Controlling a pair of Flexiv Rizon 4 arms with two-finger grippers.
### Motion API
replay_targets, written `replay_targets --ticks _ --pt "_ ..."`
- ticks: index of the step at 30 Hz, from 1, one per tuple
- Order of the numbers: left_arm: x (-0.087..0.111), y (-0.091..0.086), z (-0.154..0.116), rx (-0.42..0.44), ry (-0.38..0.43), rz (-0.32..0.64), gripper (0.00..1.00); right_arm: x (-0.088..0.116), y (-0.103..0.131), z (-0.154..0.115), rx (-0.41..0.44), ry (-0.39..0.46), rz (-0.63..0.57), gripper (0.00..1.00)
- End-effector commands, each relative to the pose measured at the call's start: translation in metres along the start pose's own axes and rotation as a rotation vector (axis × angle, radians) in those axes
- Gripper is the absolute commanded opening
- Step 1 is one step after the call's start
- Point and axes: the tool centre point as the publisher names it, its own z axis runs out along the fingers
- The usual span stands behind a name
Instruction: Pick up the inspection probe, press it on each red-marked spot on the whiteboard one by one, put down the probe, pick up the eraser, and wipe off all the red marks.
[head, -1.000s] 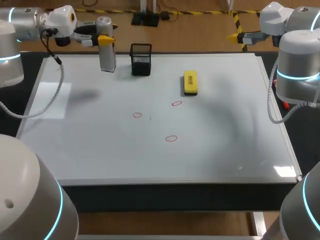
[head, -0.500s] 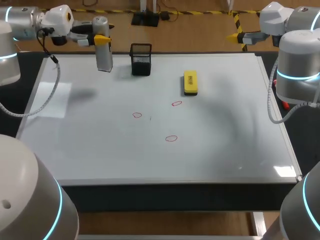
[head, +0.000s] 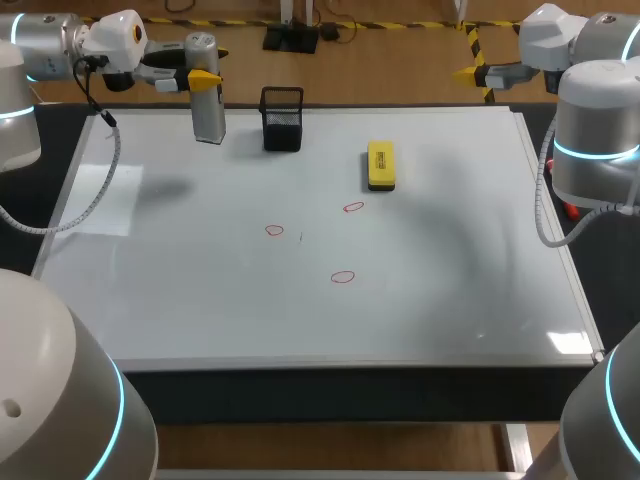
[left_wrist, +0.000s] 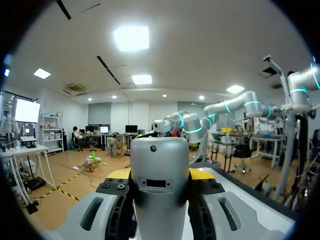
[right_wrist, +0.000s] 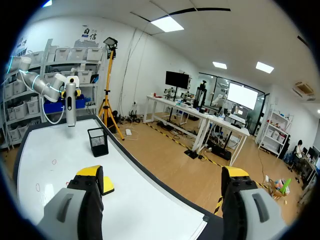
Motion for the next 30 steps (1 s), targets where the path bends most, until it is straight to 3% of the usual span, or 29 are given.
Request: replay_targets --ticks 1,13,17,25,30 --pt "0.000 -0.001 0.000 -0.002 -0.001 0.000 0.00 0.000 -0.005 0.005 0.065 0.098 -0.077 1.00" --pt "0.000 -0.001 0.000 -0.002 -0.001 0.000 0.00 0.006 -0.037 0.013 0.310 0.363 -0.300 1.00" --pt "0.000 -0.001 0.000 -0.002 -0.001 0.000 0.00 0.011 -0.044 0.014 0.411 0.475 -0.436 1.00" --pt "0.000 -0.001 0.000 -0.002 -0.001 0.000 0.00 0.024 -0.052 0.021 0.527 0.647 -0.639 1.00" --pt "0.000 -0.001 0.000 -0.002 -0.001 0.000 0.00 0.034 -0.057 0.027 0.631 0.751 -0.846 1.00"
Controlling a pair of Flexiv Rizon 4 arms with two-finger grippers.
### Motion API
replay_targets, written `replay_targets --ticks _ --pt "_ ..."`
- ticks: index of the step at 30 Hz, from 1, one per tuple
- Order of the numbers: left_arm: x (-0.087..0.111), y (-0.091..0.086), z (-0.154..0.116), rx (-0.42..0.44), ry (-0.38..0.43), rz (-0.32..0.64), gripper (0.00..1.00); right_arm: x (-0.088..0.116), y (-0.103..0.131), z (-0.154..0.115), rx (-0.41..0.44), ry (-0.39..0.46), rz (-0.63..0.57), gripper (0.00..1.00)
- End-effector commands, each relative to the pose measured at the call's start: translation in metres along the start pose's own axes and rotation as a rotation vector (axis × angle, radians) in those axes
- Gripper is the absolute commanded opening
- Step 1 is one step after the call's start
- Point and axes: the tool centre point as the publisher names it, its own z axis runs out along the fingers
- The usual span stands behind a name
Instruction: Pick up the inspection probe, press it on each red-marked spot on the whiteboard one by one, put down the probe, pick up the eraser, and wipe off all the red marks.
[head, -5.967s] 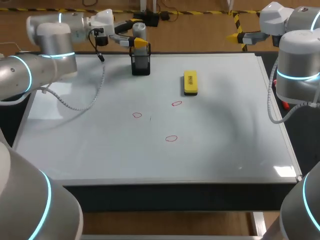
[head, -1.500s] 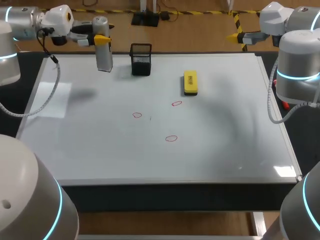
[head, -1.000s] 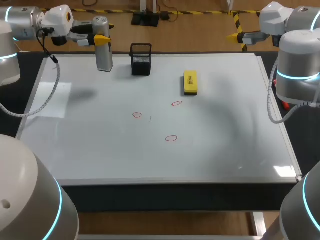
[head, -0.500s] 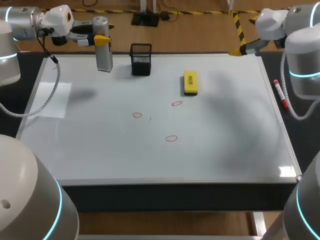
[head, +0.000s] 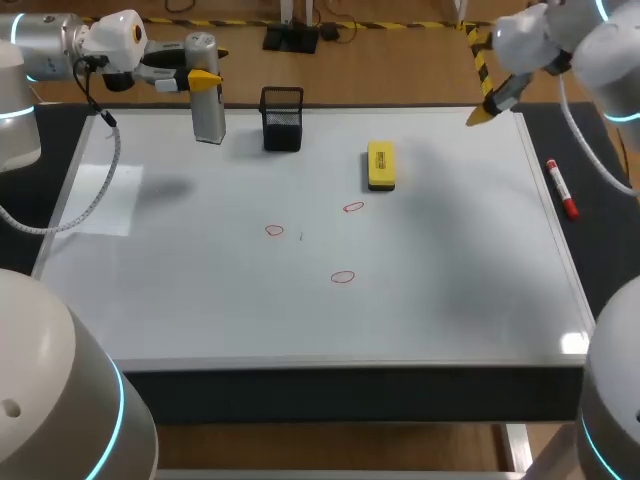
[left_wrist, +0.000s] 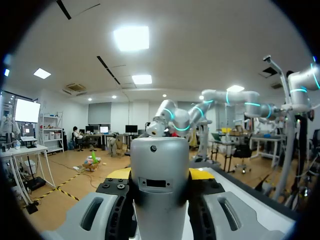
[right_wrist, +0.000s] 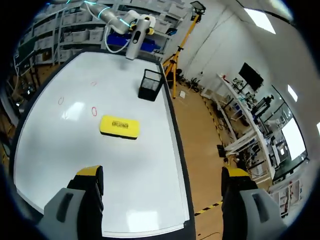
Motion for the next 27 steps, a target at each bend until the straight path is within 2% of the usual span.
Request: replay_targets --ticks 1,7,15,22,27 --pt "0.000 -0.001 0.000 -0.001 0.000 0.000 0.00 -0.001 0.004 0.008 0.269 0.348 -0.260 1.00" --pt "0.000 -0.001 0.000 -0.001 0.000 0.000 0.00 0.009 0.012 0.020 0.318 0.427 -0.440 1.00" --pt "0.000 -0.001 0.000 -0.001 0.000 0.000 0.00 0.031 0.023 0.040 0.307 0.510 -0.650 1.00" --pt "0.000 -0.001 0.000 -0.001 0.000 0.000 0.00 0.050 0.026 0.055 0.293 0.528 -0.835 1.00" --pt "0.000 -0.001 0.000 -0.001 0.000 0.000 0.00 0.059 0.037 0.063 0.227 0.514 -0.906 1.00"
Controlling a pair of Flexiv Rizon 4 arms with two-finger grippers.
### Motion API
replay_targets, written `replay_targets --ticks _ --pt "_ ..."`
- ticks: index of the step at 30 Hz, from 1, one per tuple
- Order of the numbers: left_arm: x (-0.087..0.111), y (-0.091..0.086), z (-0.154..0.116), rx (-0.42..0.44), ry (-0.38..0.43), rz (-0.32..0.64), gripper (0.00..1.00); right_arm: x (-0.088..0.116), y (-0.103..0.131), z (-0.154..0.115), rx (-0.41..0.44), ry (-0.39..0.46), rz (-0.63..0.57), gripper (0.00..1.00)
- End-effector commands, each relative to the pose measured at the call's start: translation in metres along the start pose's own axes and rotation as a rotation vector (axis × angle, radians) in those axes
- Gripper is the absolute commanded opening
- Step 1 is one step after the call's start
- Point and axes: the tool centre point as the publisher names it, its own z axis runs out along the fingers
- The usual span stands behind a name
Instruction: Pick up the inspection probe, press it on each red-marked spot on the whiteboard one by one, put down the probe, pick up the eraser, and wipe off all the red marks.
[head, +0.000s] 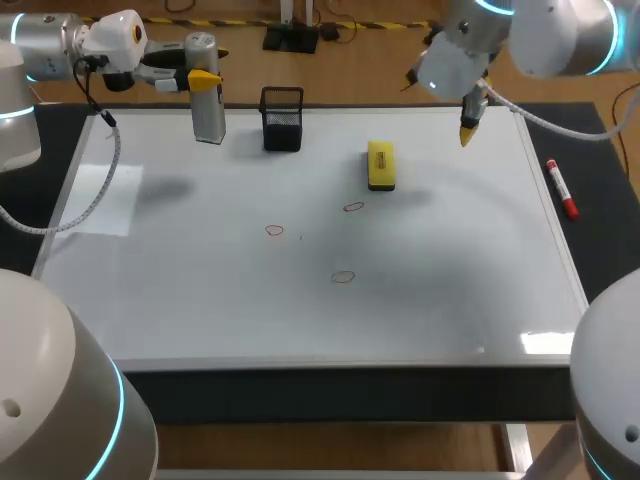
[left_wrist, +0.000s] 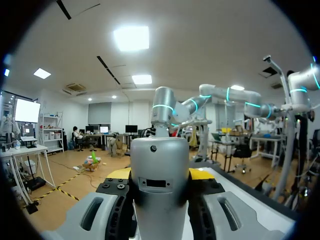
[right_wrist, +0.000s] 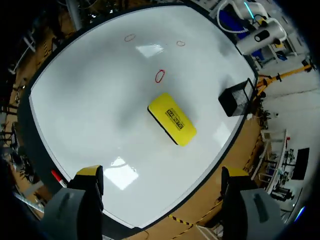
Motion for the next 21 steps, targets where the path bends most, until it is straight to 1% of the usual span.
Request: replay_targets --ticks 1,4,11,17,21 --pt "0.000 -0.001 0.000 -0.001 0.000 0.000 0.00 -0.006 0.010 0.003 -0.025 0.048 -0.134 1.00" --pt "0.000 -0.001 0.000 -0.001 0.000 0.000 0.00 -0.008 0.019 0.007 -0.038 0.035 -0.184 1.00" --pt "0.000 -0.001 0.000 -0.001 0.000 0.000 0.00 -0.007 0.034 0.019 -0.074 0.090 -0.281 1.00" --pt "0.000 -0.001 0.000 -0.001 0.000 0.000 0.00 -0.009 0.041 0.027 -0.081 0.118 -0.352 1.00" --pt "0.000 -0.001 0.000 -0.001 0.000 0.000 0.00 -0.011 0.042 0.033 -0.086 0.130 -0.375 1.00"
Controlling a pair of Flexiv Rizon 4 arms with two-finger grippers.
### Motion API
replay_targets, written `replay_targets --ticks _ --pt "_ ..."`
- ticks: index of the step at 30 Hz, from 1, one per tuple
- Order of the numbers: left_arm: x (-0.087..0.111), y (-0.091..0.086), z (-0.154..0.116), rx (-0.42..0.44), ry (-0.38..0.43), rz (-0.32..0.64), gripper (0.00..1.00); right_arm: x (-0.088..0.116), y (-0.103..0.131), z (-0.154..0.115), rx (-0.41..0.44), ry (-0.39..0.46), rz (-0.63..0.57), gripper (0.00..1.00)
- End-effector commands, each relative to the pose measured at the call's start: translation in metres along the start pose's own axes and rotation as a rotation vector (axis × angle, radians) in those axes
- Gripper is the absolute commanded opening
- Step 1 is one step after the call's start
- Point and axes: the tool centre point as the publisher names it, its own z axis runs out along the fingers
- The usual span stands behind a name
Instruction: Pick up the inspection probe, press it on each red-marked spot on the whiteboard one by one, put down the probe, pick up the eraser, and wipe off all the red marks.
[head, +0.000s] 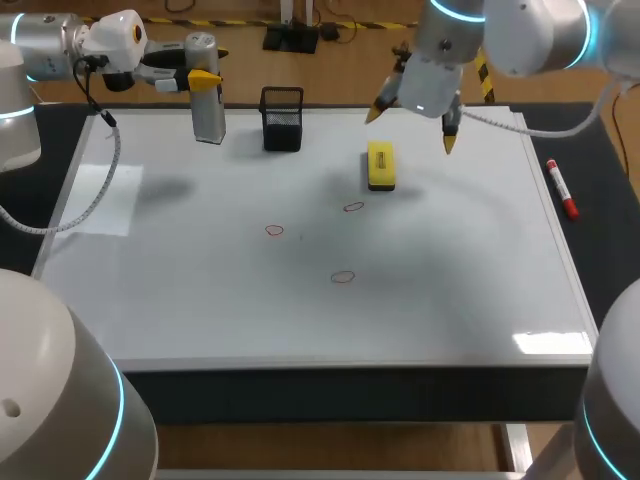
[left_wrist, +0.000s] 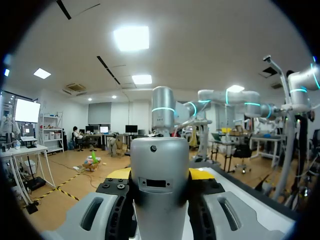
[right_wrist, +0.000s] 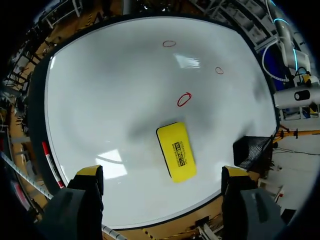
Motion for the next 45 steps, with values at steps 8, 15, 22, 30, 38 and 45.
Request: replay_targets --ticks 8,15,22,30,38,45 --pt "0.000 -0.001 0.000 -0.001 0.000 0.000 0.00 -0.016 -0.001 0.015 -0.004 0.045 -0.068 1.00" --pt "0.000 -0.001 0.000 -0.001 0.000 0.000 0.00 -0.021 0.005 0.027 -0.009 0.071 -0.114 1.00" --pt "0.000 -0.001 0.000 -0.001 0.000 0.000 0.00 -0.020 0.007 0.036 -0.010 0.092 -0.138 1.00" --pt "0.000 -0.001 0.000 -0.001 0.000 0.000 0.00 -0.017 0.006 0.045 -0.005 0.098 -0.148 1.00" --pt "0.000 -0.001 0.000 -0.001 0.000 0.000 0.00 -0.013 0.007 0.054 0.014 0.143 -0.192 1.00" --pt "0.000 -0.001 0.000 -0.001 0.000 0.000 0.00 -0.013 0.009 0.057 0.012 0.153 -0.203 1.00"
